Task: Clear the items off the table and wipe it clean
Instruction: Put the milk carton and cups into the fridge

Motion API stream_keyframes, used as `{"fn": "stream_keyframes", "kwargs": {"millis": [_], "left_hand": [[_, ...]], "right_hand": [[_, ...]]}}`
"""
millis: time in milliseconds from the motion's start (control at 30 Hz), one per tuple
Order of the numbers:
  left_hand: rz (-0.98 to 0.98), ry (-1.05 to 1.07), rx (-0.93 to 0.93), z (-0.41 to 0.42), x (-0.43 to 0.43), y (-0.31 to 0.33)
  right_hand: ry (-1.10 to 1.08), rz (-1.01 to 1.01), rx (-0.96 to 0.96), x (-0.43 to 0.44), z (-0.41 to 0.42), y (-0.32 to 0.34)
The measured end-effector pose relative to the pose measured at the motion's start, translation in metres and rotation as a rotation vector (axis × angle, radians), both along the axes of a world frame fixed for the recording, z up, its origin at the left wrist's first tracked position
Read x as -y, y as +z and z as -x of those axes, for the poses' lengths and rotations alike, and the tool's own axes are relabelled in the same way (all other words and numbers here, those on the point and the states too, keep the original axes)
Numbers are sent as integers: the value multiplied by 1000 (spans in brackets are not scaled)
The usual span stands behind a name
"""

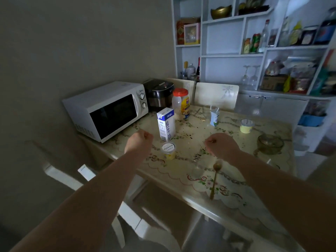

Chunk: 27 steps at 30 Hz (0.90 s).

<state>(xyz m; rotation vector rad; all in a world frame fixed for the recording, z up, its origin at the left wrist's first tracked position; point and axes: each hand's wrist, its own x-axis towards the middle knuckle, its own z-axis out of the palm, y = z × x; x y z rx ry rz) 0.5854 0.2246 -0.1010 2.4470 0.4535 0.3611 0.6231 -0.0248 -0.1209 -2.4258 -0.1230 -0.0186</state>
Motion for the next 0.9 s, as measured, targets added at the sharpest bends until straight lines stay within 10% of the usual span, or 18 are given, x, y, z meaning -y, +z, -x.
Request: {"fn": "stream_keyframes", "kwargs": {"millis": [900], "left_hand": [[112, 160, -178, -273, -18, -54]], "right_hand": [[123, 39, -131, -46, -267, -66]]}}
